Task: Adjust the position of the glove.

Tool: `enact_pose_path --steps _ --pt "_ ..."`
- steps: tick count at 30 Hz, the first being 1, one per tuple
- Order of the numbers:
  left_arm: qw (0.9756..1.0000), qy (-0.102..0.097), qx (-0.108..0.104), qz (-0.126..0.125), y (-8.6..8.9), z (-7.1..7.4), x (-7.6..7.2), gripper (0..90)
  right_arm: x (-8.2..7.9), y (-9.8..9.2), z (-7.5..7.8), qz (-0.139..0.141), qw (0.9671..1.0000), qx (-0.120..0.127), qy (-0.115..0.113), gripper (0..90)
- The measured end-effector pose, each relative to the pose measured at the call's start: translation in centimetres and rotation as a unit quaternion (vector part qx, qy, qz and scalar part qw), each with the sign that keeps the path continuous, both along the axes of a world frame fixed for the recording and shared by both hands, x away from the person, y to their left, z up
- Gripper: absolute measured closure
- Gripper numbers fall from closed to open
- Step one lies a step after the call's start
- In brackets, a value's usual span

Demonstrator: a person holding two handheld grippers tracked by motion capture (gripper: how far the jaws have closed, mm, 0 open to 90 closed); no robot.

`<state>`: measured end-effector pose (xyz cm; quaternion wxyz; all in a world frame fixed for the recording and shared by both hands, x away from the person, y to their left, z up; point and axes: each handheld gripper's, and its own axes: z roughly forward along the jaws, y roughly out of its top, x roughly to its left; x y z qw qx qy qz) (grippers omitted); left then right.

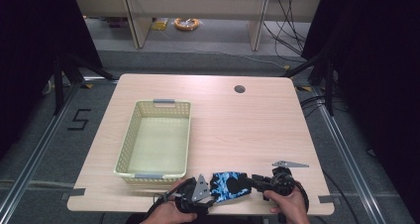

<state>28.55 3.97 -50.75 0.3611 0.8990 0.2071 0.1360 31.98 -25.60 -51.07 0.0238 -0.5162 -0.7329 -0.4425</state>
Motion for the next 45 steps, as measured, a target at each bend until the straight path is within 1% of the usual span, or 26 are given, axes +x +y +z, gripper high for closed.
enact_pose_path --steps 3,4,5,6,9,10,11,13,15,17,18,19,20,23,25,26,29,31,34,35,39,40,41,42,43,45 --pt "1.0 0.002 -0.004 -0.005 -0.3 -0.1 0.3 44.8 0.0 0.2 -0.1 0.003 0.9999 0.013 0.006 56.9" --pt "1.0 0.001 0.006 -0.002 -0.4 -0.1 0.4 44.7 0.0 0.2 -0.1 0.008 0.9999 0.011 0.005 56.9" --pt "1.0 0.007 0.004 -0.005 -0.6 -0.2 0.4 44.8 -0.2 0.5 -0.1 -0.004 0.9997 0.013 0.019 57.0" --pt "0.9999 0.011 0.0 -0.006 -0.7 -0.4 0.5 45.5 -0.2 0.6 0.0 0.001 0.9995 0.018 0.025 57.3" --pt "0.9997 0.0 0.017 -0.015 -0.8 -0.1 0.4 47.7 -0.1 0.9 0.0 0.009 0.9996 0.017 0.02 58.8" --pt "0.9998 0.002 0.012 -0.016 -0.9 -0.2 0.3 47.7 -0.1 0.9 0.0 0.009 0.9996 0.017 0.02 58.8" --pt "0.9997 0.004 0.015 -0.021 -0.8 -0.1 0.4 48.3 0.1 0.8 -0.2 0.013 0.9999 0.003 0.002 60.2" --pt "0.9996 0.003 0.013 -0.027 -0.9 -0.1 0.5 50.1 0.2 1.0 -0.3 0.023 0.9997 0.008 0.006 62.7" --pt "0.9995 0.006 0.01 -0.029 -0.9 -0.1 0.5 53.4 0.3 1.2 -0.5 0.023 0.9997 -0.007 0.004 66.2" --pt "0.9994 0.025 -0.005 -0.022 -0.9 -0.3 0.5 56.8 0.3 1.4 -0.6 0.034 0.9994 0.002 0.003 68.8" --pt "0.9993 0.028 -0.005 -0.025 -0.8 -0.3 0.6 58.1 0.2 1.5 -0.6 0.041 0.9991 0.003 0.007 71.4" --pt "0.9992 0.03 -0.01 -0.025 -0.8 -0.3 0.6 59.3 0.0 1.7 -0.5 0.032 0.9992 0.006 0.025 73.3" --pt "0.9994 0.021 0.0 -0.028 -0.7 -0.3 0.7 62.0 0.1 1.7 -0.7 0.039 0.9991 0.005 0.013 75.4" --pt "0.9994 0.01 -0.003 -0.033 -0.9 -0.4 0.3 72.1 0.0 1.5 -0.7 0.046 0.9986 0.019 0.018 84.1" --pt "0.9993 0.003 0.0 -0.038 -0.8 -0.3 0.4 77.5 0.1 1.5 -0.8 0.054 0.9984 0.017 0.002 85.3" --pt "0.9993 0.01 -0.003 -0.035 -0.8 -0.4 0.3 78.7 0.1 1.5 -0.7 0.053 0.9985 0.009 -0.003 85.5" --pt "0.9994 0.007 -0.008 -0.033 -0.8 -0.5 0.3 80.3 0.0 1.3 -0.7 0.052 0.9986 0.006 -0.007 85.6" --pt "0.9992 -0.005 -0.003 -0.039 -0.8 -0.5 0.4 80.6 0.0 1.2 -0.6 0.054 0.9984 0.012 -0.007 85.7" --pt "0.9994 0.005 -0.008 -0.033 -0.9 -0.4 0.3 80.9 -0.1 1.2 -0.6 0.052 0.9985 0.009 -0.014 85.6" --pt "0.9991 -0.006 -0.003 -0.041 -0.8 -0.4 0.5 81.3 -0.2 1.2 -0.5 0.052 0.9985 0.017 -0.011 85.6" --pt "0.9992 -0.003 -0.006 -0.039 -0.8 -0.3 0.2 82.1 -0.5 1.2 -0.3 0.046 0.9983 0.035 -0.003 85.6" --pt "0.9992 -0.003 -0.007 -0.039 -0.8 -0.3 0.2 82.3 -0.4 1.1 -0.3 0.05 0.9983 0.023 -0.02 85.6" --pt "0.9993 -0.006 -0.003 -0.038 -0.8 -0.2 0.2 82.4 -0.7 1.2 -0.2 0.043 0.9987 0.026 -0.007 85.6" --pt "0.9992 -0.003 -0.01 -0.038 -0.8 -0.2 0.0 82.4 -0.6 1.1 -0.2 0.05 0.9982 0.021 -0.025 85.6" --pt "0.9989 -0.009 -0.003 -0.045 -0.7 -0.1 0.1 83.2 -0.7 1.0 0.0 0.05 0.9981 0.023 -0.025 85.5" --pt "0.999 -0.007 -0.007 -0.043 -0.7 0.0 -0.2 83.3 -1.0 1.2 0.1 0.042 0.9986 0.029 -0.012 85.5"
